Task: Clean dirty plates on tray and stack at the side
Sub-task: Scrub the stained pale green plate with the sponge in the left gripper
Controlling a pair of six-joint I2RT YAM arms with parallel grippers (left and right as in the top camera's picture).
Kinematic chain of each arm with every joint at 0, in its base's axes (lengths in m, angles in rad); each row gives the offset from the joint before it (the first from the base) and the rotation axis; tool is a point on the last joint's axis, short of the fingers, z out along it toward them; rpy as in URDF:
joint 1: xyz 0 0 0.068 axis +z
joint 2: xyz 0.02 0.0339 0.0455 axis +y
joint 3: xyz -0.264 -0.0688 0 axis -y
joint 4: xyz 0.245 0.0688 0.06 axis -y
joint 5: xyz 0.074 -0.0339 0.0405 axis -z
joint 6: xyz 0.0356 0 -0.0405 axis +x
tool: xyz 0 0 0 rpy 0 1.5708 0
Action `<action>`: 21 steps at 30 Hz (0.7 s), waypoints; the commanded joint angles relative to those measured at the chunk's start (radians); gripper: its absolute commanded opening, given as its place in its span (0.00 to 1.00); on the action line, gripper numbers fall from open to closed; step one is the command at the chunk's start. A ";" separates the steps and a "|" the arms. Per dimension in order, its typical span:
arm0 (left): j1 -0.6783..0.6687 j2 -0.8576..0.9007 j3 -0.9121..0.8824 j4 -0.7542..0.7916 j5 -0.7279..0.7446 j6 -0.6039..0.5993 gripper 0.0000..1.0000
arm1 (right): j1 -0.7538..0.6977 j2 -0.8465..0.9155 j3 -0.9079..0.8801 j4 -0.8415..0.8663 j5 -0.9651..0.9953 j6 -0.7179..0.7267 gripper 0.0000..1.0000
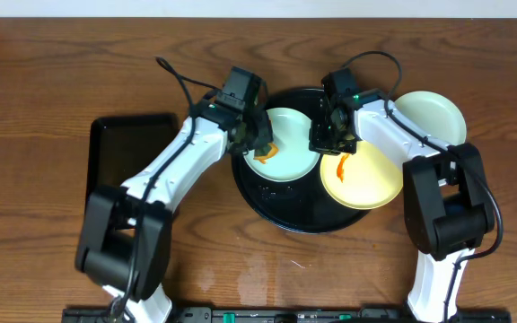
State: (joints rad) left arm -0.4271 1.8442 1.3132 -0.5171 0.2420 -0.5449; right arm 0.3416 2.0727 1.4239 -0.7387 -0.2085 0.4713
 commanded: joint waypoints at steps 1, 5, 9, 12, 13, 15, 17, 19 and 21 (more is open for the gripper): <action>-0.027 0.038 0.012 0.048 0.016 0.013 0.08 | 0.014 -0.026 -0.011 -0.004 0.024 0.003 0.01; -0.055 0.079 0.012 0.121 0.016 0.001 0.08 | 0.014 -0.026 -0.011 -0.002 0.024 0.003 0.01; -0.062 0.135 0.012 0.176 0.015 -0.079 0.08 | 0.013 -0.026 -0.011 -0.003 0.024 0.003 0.01; -0.060 0.184 0.012 0.211 0.016 -0.101 0.08 | 0.013 -0.026 -0.011 -0.003 0.024 0.003 0.01; -0.060 0.198 0.012 0.215 0.016 -0.100 0.08 | 0.013 -0.026 -0.011 -0.003 0.024 0.003 0.01; -0.061 0.219 0.012 0.216 0.016 -0.100 0.08 | 0.013 -0.026 -0.011 -0.002 0.024 0.003 0.01; -0.061 0.240 0.012 0.211 0.011 -0.079 0.08 | 0.013 -0.026 -0.011 -0.002 0.024 0.003 0.01; -0.060 0.247 0.012 0.186 -0.041 -0.058 0.08 | 0.013 -0.026 -0.011 -0.002 0.024 0.003 0.01; -0.058 0.246 0.012 0.132 -0.154 -0.053 0.08 | 0.013 -0.026 -0.011 -0.003 0.024 0.002 0.01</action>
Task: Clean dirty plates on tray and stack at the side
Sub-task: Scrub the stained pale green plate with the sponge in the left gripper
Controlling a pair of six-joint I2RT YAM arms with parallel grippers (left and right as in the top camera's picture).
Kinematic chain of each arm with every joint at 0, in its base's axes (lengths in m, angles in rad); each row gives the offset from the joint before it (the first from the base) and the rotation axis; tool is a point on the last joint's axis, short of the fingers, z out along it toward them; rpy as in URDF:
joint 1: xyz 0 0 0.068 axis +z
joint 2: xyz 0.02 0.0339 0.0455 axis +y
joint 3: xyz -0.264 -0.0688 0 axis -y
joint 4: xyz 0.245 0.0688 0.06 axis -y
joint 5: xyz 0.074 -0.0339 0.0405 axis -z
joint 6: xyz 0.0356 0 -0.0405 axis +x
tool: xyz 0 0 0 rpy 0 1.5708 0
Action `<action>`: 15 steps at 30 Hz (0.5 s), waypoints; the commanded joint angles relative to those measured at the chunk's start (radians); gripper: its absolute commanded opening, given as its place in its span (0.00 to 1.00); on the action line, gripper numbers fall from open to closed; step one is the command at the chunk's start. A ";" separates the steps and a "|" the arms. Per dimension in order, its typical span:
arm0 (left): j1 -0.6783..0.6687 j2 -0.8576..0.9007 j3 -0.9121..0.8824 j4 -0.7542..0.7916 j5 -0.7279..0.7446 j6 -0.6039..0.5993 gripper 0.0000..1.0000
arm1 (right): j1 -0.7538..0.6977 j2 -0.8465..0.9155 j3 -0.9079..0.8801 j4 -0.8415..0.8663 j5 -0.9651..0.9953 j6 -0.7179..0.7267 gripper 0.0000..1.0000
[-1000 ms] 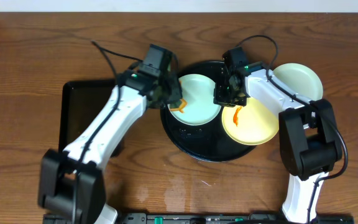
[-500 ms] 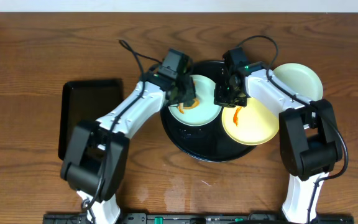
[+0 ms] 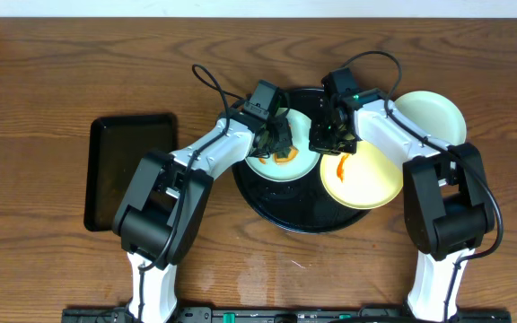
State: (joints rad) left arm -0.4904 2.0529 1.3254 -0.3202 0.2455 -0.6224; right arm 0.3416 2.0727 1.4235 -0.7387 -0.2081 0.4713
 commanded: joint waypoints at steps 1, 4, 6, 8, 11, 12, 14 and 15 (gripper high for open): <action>0.007 0.032 0.000 -0.092 -0.205 0.029 0.08 | 0.013 -0.026 -0.011 -0.003 0.024 0.002 0.01; 0.010 0.017 0.001 -0.177 -0.385 0.046 0.08 | 0.013 -0.026 -0.011 -0.002 0.024 0.002 0.01; 0.009 0.001 0.001 -0.217 -0.496 0.047 0.08 | 0.013 -0.026 -0.011 -0.002 0.024 0.002 0.01; 0.009 -0.020 0.003 -0.239 -0.563 0.055 0.08 | 0.013 -0.026 -0.011 -0.002 0.025 0.002 0.01; 0.010 -0.063 0.003 -0.235 -0.572 0.084 0.08 | 0.013 -0.026 -0.011 -0.002 0.025 0.002 0.01; 0.009 -0.081 0.004 -0.231 -0.572 0.084 0.08 | 0.013 -0.026 -0.011 -0.002 0.025 0.002 0.01; 0.009 -0.113 0.004 -0.219 -0.571 0.084 0.08 | 0.013 -0.026 -0.011 -0.002 0.025 0.002 0.01; 0.008 -0.135 0.005 -0.211 -0.571 0.084 0.08 | 0.013 -0.026 -0.011 -0.002 0.026 0.002 0.01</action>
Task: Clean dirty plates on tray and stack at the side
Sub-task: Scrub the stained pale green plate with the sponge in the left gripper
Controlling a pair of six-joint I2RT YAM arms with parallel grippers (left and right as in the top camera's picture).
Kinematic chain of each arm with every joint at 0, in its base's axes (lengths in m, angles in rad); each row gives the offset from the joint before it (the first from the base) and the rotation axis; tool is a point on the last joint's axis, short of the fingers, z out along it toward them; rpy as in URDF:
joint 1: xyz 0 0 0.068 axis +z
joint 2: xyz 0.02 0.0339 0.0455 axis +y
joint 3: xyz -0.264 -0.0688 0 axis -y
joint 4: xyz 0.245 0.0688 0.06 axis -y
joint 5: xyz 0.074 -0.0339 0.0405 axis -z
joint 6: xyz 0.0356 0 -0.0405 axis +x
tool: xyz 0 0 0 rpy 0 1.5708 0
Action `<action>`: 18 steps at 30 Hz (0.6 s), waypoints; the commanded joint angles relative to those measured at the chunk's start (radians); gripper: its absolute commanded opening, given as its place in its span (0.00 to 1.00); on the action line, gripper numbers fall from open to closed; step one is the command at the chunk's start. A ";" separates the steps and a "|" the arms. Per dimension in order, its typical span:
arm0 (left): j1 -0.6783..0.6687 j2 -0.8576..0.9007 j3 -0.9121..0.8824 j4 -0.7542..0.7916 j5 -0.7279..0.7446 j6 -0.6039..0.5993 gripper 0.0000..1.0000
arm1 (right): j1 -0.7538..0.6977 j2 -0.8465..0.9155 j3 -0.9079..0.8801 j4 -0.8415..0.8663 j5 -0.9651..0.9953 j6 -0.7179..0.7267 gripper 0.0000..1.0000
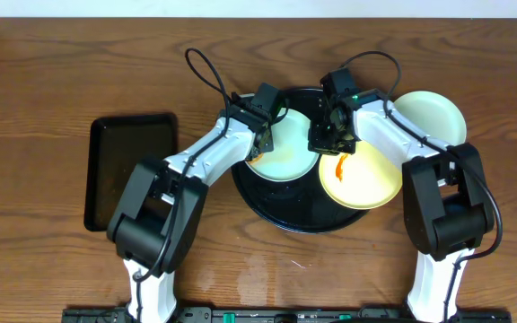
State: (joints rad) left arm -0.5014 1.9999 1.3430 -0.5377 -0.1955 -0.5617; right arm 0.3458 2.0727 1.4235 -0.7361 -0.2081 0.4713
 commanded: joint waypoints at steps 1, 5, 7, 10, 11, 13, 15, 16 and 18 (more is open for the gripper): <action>0.019 -0.104 -0.013 0.017 -0.127 0.023 0.08 | 0.009 -0.026 -0.011 -0.005 0.027 0.002 0.01; 0.019 -0.147 -0.013 0.077 0.019 0.023 0.08 | 0.009 -0.026 -0.011 -0.005 0.027 0.002 0.01; 0.019 -0.142 -0.013 0.107 0.108 0.023 0.08 | 0.009 -0.026 -0.011 -0.005 0.027 0.002 0.01; 0.017 -0.113 -0.013 0.160 0.225 0.015 0.08 | 0.009 -0.026 -0.011 -0.002 0.027 0.002 0.01; 0.017 -0.101 -0.013 0.177 0.250 0.007 0.08 | 0.009 -0.026 -0.011 -0.001 0.027 0.002 0.01; 0.018 -0.068 -0.013 0.208 0.290 0.007 0.08 | 0.009 -0.026 -0.011 0.000 0.027 0.002 0.01; 0.017 -0.030 -0.013 0.235 0.312 0.003 0.08 | 0.009 -0.026 -0.011 -0.001 0.027 0.002 0.01; 0.018 -0.016 -0.013 0.242 0.321 0.003 0.08 | 0.009 -0.026 -0.011 -0.001 0.027 0.002 0.01; 0.018 0.019 -0.013 0.255 0.339 -0.004 0.08 | 0.009 -0.026 -0.011 -0.001 0.027 0.002 0.01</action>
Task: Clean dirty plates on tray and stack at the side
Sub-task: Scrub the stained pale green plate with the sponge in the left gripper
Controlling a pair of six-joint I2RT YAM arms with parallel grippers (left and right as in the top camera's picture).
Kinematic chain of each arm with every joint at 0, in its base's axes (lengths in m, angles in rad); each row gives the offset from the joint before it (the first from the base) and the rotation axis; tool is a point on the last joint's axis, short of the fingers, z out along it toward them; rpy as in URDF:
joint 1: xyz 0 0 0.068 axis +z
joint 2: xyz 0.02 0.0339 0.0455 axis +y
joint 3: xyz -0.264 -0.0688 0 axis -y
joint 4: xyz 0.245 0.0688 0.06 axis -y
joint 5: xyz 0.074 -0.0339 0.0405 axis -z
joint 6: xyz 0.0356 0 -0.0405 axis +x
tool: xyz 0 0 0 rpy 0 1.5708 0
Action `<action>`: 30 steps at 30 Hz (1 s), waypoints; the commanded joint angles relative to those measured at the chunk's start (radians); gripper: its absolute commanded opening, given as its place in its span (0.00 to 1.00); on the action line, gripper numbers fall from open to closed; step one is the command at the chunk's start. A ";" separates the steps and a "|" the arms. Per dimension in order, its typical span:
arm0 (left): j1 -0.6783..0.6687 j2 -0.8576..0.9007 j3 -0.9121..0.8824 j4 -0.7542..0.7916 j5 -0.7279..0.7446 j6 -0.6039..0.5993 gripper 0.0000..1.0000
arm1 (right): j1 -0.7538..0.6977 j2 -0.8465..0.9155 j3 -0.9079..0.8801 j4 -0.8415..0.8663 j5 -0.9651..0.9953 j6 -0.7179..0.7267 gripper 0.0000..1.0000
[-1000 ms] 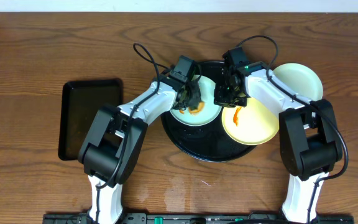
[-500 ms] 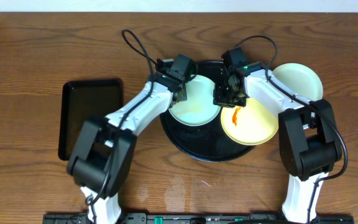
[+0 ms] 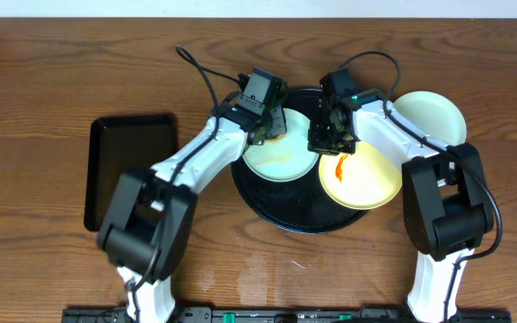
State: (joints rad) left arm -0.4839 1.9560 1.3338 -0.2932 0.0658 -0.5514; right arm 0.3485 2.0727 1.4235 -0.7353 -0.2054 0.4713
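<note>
A round black tray [image 3: 281, 211] in the middle of the table carries a pale green plate [image 3: 281, 157] and a yellow plate [image 3: 366, 184]. An orange food scrap [image 3: 340, 166] lies on the yellow plate. My left gripper [image 3: 275, 128] is over the far rim of the green plate, and a small orange scrap [image 3: 279, 135] shows at its fingertips. It looks shut on that scrap. My right gripper [image 3: 328, 142] sits at the far left rim of the yellow plate and seems closed on it.
A second pale green plate [image 3: 433, 115] rests on the table to the right of the round tray. A black rectangular tray [image 3: 128, 166] lies at the left. Cables loop above both wrists.
My left gripper has moved a little right and back over the green plate's far rim, and an orange scrap now shows at its tips. The right arm has not moved.
First my left gripper was at the green plate's left edge, with an orange scrap on the plate beside it. Then it was over the plate by the scrap. Then the plate looked bare. Now the scrap shows at its fingertips. My right gripper stayed at the yellow plate's rim.
</note>
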 commanded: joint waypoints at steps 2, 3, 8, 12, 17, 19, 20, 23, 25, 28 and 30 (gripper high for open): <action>0.000 0.096 -0.004 0.014 0.081 -0.031 0.08 | 0.006 -0.026 -0.011 -0.002 0.024 0.002 0.01; 0.000 0.112 -0.004 0.014 0.080 -0.029 0.08 | 0.006 -0.026 -0.011 -0.002 0.025 0.002 0.01; 0.019 0.152 -0.004 -0.029 -0.034 -0.023 0.08 | 0.006 -0.026 -0.011 -0.002 0.025 -0.010 0.01; 0.047 0.148 -0.003 -0.088 -0.103 0.048 0.08 | 0.006 -0.026 -0.011 -0.003 0.025 -0.009 0.01; 0.064 0.084 -0.001 -0.171 -0.284 0.061 0.07 | 0.006 -0.026 -0.011 -0.007 0.045 -0.008 0.01; 0.062 0.045 -0.001 -0.186 -0.367 0.061 0.08 | 0.006 -0.026 -0.011 -0.007 0.045 -0.008 0.01; 0.062 0.023 -0.001 -0.193 -0.403 0.062 0.08 | 0.006 -0.026 -0.011 -0.007 0.045 -0.009 0.01; 0.062 -0.043 -0.001 -0.210 -0.472 0.062 0.07 | 0.006 -0.026 -0.011 -0.005 0.044 -0.026 0.01; 0.062 -0.092 -0.001 -0.224 -0.486 0.062 0.07 | 0.006 -0.027 -0.011 -0.006 0.044 -0.048 0.01; 0.062 -0.169 -0.001 -0.241 -0.485 0.061 0.08 | 0.006 -0.038 -0.011 -0.006 0.044 -0.062 0.01; 0.062 -0.233 -0.001 -0.260 -0.476 0.060 0.08 | 0.006 -0.058 -0.010 -0.003 0.043 -0.072 0.01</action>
State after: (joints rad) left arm -0.4198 1.8244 1.3396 -0.5335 -0.3431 -0.4965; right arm 0.3580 2.0670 1.4227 -0.7326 -0.2031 0.4435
